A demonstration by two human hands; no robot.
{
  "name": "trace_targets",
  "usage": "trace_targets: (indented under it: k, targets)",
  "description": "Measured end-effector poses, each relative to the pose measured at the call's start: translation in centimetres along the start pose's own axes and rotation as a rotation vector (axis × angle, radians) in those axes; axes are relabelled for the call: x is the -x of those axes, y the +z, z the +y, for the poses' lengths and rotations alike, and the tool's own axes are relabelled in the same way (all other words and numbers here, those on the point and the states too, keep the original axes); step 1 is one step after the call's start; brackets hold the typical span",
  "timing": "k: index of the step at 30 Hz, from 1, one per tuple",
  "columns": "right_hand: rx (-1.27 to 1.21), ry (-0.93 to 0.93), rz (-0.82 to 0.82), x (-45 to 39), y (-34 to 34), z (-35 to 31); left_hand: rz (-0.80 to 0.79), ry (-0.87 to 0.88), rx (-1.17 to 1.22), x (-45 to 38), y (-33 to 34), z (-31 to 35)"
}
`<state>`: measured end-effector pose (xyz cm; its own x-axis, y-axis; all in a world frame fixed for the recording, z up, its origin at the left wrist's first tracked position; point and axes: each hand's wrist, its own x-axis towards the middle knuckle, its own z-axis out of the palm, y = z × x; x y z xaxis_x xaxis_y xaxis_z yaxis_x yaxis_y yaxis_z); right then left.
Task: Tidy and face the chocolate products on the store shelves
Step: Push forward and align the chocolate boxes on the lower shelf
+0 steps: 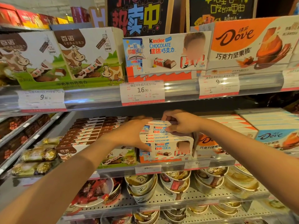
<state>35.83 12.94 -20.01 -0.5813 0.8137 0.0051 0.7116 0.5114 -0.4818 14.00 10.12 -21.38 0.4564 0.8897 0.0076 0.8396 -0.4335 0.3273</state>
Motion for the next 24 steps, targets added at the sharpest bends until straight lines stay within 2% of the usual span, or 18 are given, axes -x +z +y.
trace_targets:
  k: [6, 15, 18, 20, 22, 24]
  targets:
    - [0.075, 0.074, 0.025, 0.3, -0.9, -0.3, -0.016, -0.023, -0.018, -0.2, -0.1, 0.0]
    - [0.082, -0.016, 0.038, -0.4, 0.5, -0.7, -0.032, 0.046, 0.005, -0.4, -0.3, -0.3]
    - [0.163, -0.014, -0.066, -0.7, 0.5, -0.2, -0.093, 0.067, 0.037, -0.3, -0.4, 0.1]
    - [0.117, 0.001, -0.138, -0.9, -0.4, 0.0, -0.095, 0.058, 0.074, -0.3, -0.4, 0.0]
    - [-0.046, 0.059, -0.096, -1.3, -1.5, 0.2, -0.089, 0.061, 0.082, -0.2, -0.4, -0.3]
    - [-0.007, 0.119, -0.004, -1.9, -2.3, 1.0, -0.095, 0.066, 0.098, -0.1, -0.5, -0.3]
